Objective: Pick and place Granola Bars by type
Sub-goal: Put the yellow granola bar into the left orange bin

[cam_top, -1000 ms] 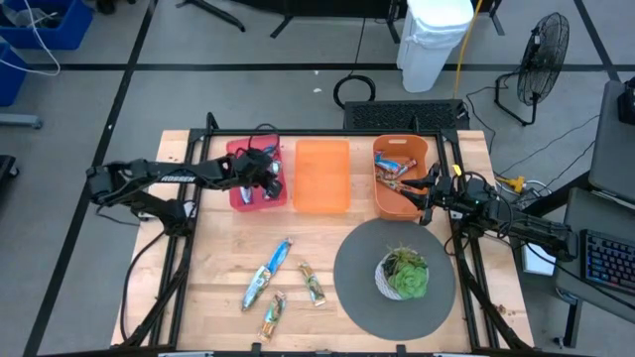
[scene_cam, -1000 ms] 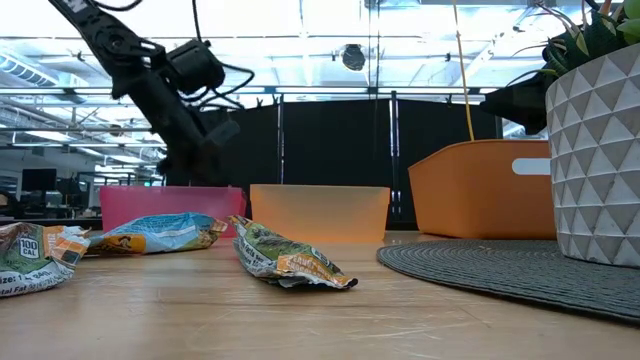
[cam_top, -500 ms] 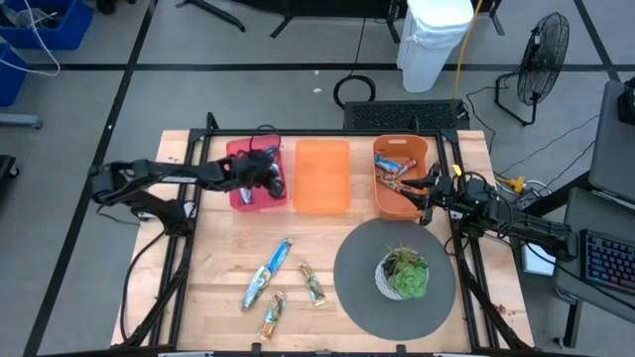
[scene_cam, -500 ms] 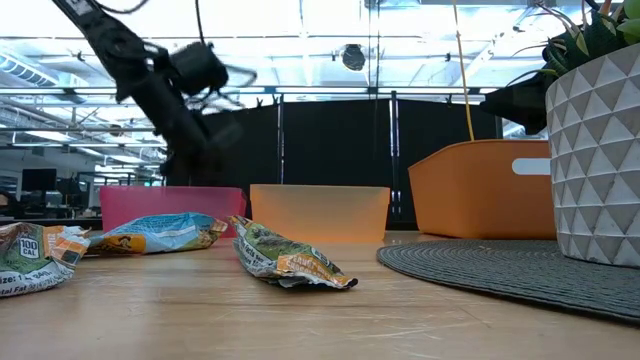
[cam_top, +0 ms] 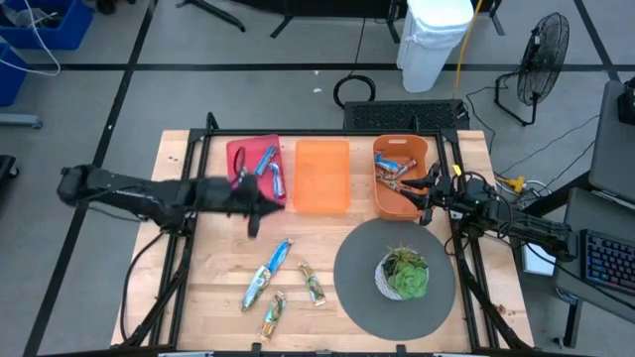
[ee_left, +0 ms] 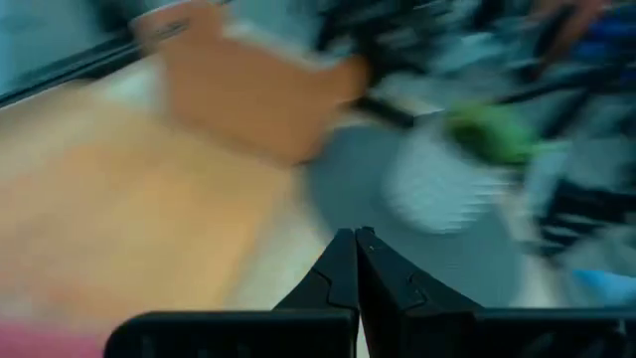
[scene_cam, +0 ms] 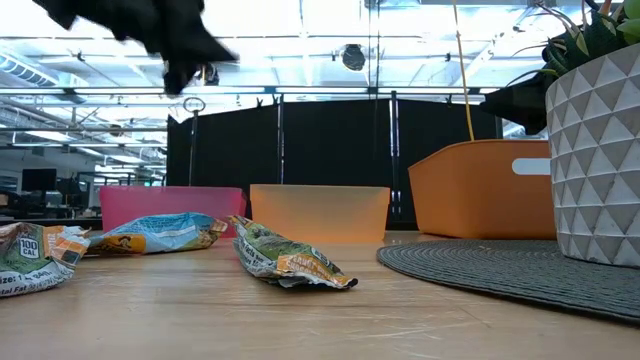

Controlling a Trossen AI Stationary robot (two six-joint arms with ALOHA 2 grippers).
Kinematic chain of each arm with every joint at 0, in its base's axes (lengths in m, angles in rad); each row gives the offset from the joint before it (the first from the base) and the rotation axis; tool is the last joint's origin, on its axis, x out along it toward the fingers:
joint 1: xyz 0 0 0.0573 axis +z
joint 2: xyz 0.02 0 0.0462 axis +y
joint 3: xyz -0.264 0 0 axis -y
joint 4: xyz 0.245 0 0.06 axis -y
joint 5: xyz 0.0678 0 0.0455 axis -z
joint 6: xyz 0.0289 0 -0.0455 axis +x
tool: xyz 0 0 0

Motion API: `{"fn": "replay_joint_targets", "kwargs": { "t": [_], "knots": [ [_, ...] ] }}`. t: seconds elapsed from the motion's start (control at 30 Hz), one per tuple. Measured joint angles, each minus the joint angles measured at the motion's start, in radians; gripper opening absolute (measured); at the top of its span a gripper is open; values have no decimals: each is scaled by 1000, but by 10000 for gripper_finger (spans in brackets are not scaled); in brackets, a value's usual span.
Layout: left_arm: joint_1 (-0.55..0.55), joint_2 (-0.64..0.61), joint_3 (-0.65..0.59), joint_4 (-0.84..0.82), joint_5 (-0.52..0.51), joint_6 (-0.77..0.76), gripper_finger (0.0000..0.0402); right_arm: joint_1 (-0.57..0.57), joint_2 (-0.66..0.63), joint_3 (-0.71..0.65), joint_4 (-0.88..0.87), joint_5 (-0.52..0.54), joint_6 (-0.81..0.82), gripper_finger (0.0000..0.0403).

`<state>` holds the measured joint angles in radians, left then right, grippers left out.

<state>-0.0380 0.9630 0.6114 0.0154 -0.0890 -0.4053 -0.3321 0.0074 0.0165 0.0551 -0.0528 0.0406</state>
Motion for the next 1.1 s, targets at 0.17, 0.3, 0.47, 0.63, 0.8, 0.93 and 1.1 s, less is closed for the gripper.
{"fn": "replay_joint_targets", "kwargs": {
  "t": [0.17,0.3,0.47,0.63,0.8,0.93,1.1],
  "knots": [
    [-298,34,105,-138,-254,-43,1,0,0,0,0,0,0,128],
    [-446,168,270,-480,-439,-237,1,0,0,0,0,0,0,128],
    [-464,373,368,-661,-372,-456,1,0,0,0,0,0,0,128],
    [-427,533,376,-674,-235,-573,1,0,0,0,0,0,0,128],
    [-397,612,376,-672,-221,-646,10,0,0,0,0,0,0,128],
    [-376,623,377,-669,-180,-655,22,0,0,0,0,0,0,128],
    [-357,622,377,-629,-157,-626,37,0,0,0,0,0,0,128]
  ]
}}
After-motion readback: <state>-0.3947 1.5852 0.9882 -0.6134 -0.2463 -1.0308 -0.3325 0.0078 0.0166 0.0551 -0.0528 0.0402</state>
